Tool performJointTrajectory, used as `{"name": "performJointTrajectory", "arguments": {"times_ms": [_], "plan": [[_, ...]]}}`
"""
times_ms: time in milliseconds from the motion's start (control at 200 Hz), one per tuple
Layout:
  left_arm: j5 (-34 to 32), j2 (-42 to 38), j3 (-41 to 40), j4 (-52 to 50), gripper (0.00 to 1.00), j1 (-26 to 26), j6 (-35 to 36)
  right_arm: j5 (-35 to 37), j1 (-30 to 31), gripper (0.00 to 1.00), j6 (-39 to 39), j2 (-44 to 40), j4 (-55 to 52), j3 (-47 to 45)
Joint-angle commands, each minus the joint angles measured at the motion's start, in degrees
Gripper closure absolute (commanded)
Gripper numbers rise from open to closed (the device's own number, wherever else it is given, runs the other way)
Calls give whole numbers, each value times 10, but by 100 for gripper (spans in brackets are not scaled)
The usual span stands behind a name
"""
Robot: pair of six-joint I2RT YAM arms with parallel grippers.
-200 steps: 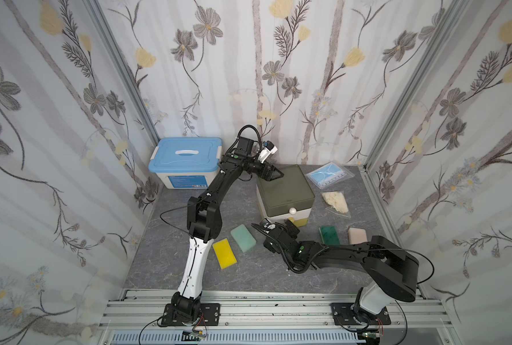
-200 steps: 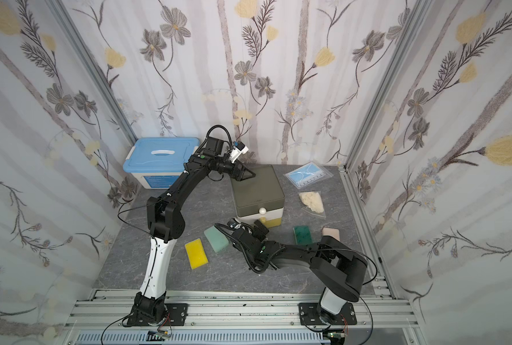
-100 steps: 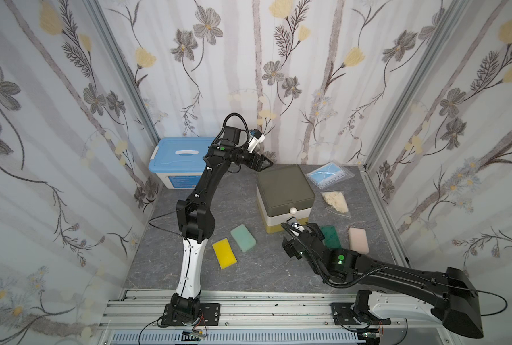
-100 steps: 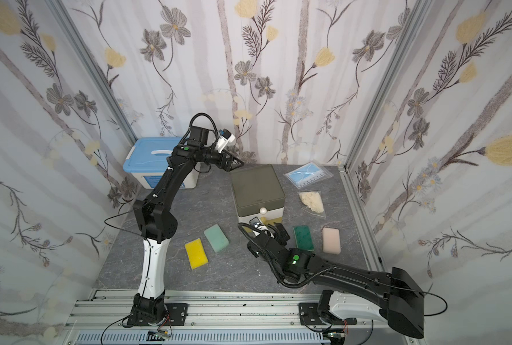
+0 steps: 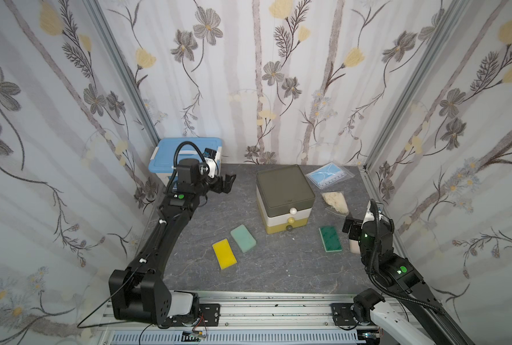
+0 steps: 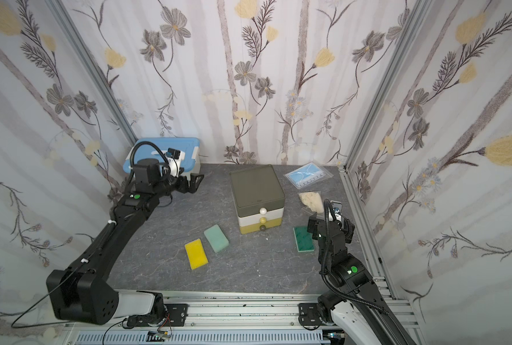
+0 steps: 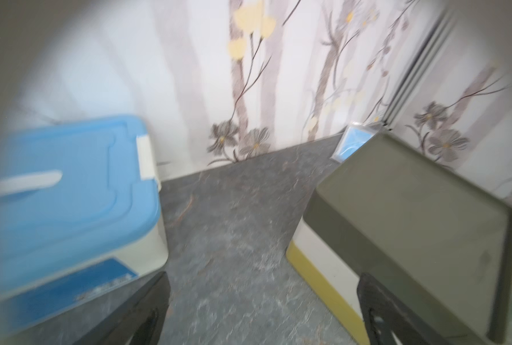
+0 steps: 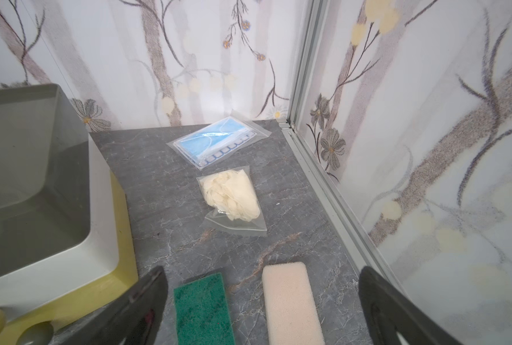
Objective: Take the sponge out of the drawer
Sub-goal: Reset both arms
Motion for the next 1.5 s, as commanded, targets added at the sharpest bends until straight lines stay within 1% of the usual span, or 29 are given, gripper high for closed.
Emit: {"name": "performJointTrajectory", "arguments": {"times_ms": [0,50,80,155,195,230,315,375,415,460,500,530,570,630,704,744,794,839,899,939,969,1069,1144,1344,1494], "plan": [[-192,-78,-157,161,0,3,-34,-78,-51,0,-46,23,95,-39],[-271,-103,-235,215,0,4,-52,-94,-74,0,-59,35,146,-65],[-306,-117,-276,246,0,5,-66,-96,-88,0,-65,41,182,-81],[-354,-134,-362,327,0,6,-77,-105,-115,0,-73,54,275,-121],[-376,-130,-390,356,0,10,-79,-113,-126,0,-78,62,330,-141],[-378,-121,-400,363,0,18,-77,-122,-137,0,-78,73,365,-154],[-357,-92,-420,405,0,36,-61,-137,-149,0,-90,107,424,-165],[-328,-60,-414,427,0,55,-57,-144,-157,0,-97,142,457,-164],[-318,-32,-410,449,0,59,-49,-155,-162,0,-100,162,468,-161],[-303,-3,-401,473,0,66,-42,-160,-166,0,-100,183,506,-170],[-273,33,-375,445,0,77,-50,-165,-171,0,-97,199,530,-174],[-252,58,-365,457,0,84,-55,-166,-176,0,-95,215,545,-175],[-230,70,-344,429,0,85,-61,-172,-181,0,-95,236,567,-178],[-217,90,-336,443,0,85,-67,-184,-188,0,-91,265,596,-177],[-190,124,-353,509,0,85,-60,-212,-198,0,-83,279,594,-167],[-178,139,-339,501,0,84,-56,-224,-203,0,-80,295,612,-168],[-171,153,-316,467,0,85,-55,-238,-204,0,-78,323,641,-167],[-164,152,-320,472,0,86,-55,-253,-204,0,-83,350,655,-160],[-166,165,-339,518,0,87,-56,-263,-203,0,-89,380,652,-144],[-165,165,-340,518,0,89,-57,-279,-202,0,-95,390,636,-133],[-165,165,-340,520,0,89,-58,-282,-202,0,-97,397,649,-134],[-165,171,-355,552,0,87,-56,-281,-202,0,-98,394,665,-145],[-165,172,-356,554,0,88,-55,-270,-198,0,-98,396,653,-138],[-164,172,-356,553,0,88,-57,-269,-194,0,-104,397,638,-129],[-164,172,-356,553,0,88,-57,-304,-193,0,-119,398,619,-118]]}}
